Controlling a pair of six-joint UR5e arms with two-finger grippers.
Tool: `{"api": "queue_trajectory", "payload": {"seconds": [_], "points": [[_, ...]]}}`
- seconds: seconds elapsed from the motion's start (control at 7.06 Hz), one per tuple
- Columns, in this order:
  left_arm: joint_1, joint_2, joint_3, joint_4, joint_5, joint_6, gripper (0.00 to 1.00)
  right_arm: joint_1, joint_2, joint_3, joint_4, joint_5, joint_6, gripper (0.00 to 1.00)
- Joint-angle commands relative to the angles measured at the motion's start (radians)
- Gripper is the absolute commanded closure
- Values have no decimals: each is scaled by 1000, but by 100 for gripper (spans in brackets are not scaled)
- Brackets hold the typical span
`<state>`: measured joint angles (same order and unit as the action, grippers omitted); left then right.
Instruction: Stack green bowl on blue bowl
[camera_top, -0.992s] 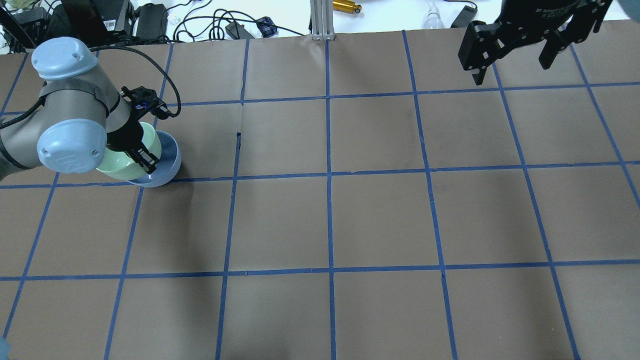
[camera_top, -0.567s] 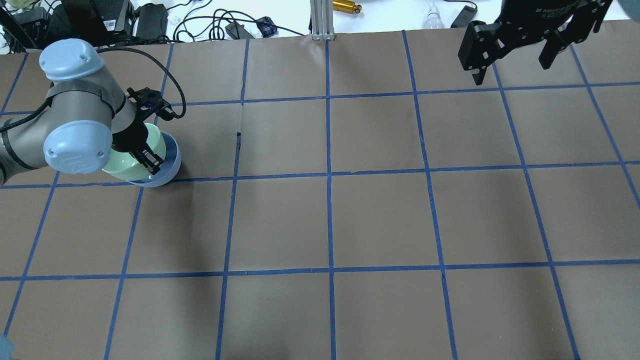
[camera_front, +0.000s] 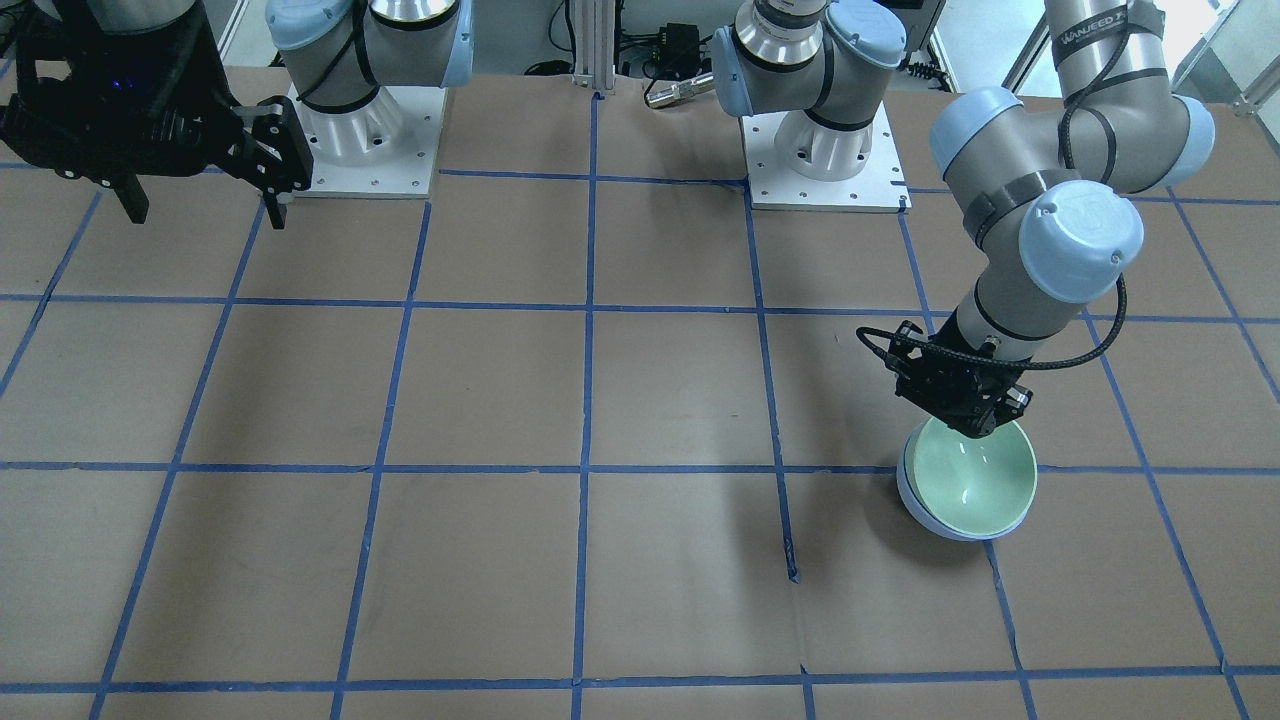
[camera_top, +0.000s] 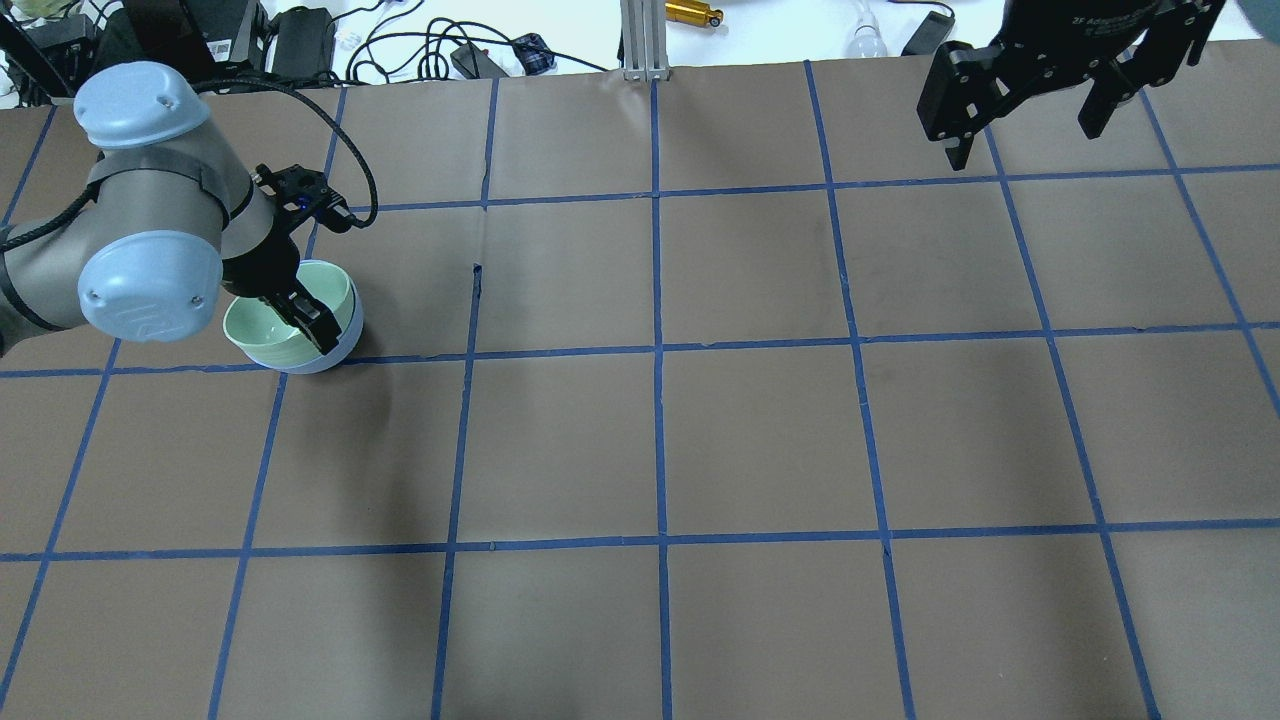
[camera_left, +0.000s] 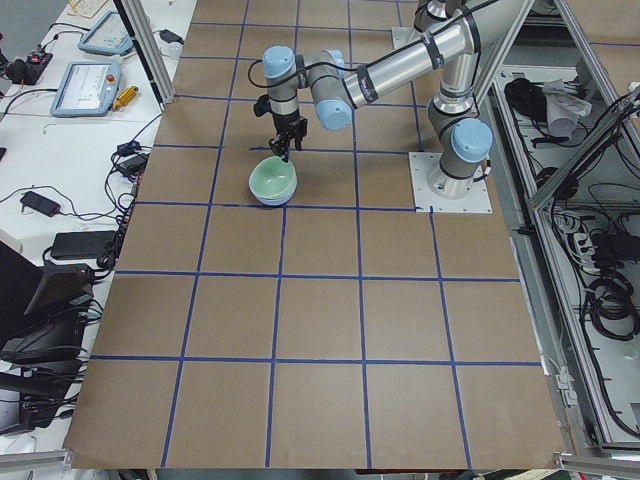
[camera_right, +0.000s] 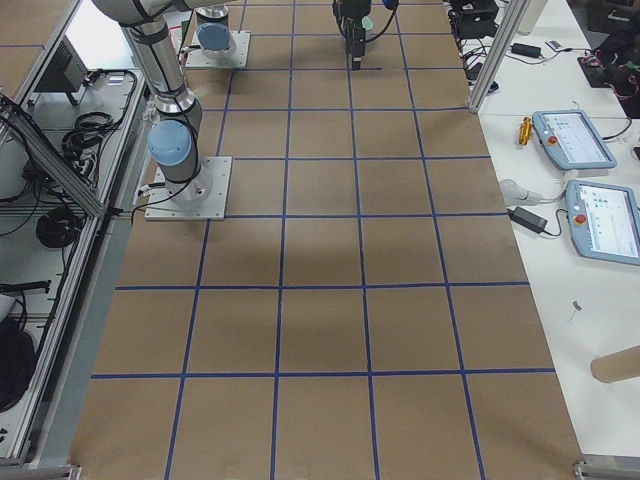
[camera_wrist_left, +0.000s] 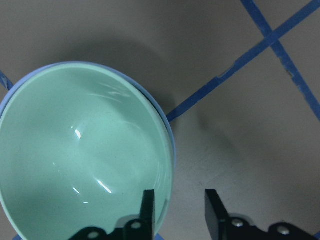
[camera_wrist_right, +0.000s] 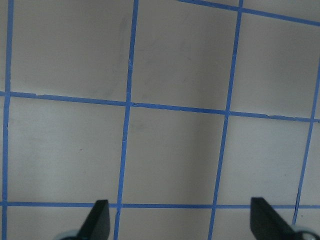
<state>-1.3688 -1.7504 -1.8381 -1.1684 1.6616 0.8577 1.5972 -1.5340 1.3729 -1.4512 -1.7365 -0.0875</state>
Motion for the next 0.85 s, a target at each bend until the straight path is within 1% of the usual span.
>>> {"api": "queue_trajectory", "payload": {"seconds": [0.0, 0.14, 0.28, 0.42, 0.57, 0.71], "points": [[-15, 38, 122, -183, -47, -209, 0, 1, 0, 0, 0, 0, 0, 0], [-27, 46, 185, -262, -63, -333, 0, 0, 0, 0, 0, 0, 0, 0], [-51, 61, 232, -299, -60, -382, 0, 0, 0, 0, 0, 0, 0, 0], [-82, 90, 275, -372, -60, -466, 0, 1, 0, 0, 0, 0, 0, 0], [-117, 124, 289, -451, -62, -609, 0, 1, 0, 0, 0, 0, 0, 0], [-177, 162, 295, -459, -51, -738, 0, 0, 0, 0, 0, 0, 0, 0]]}}
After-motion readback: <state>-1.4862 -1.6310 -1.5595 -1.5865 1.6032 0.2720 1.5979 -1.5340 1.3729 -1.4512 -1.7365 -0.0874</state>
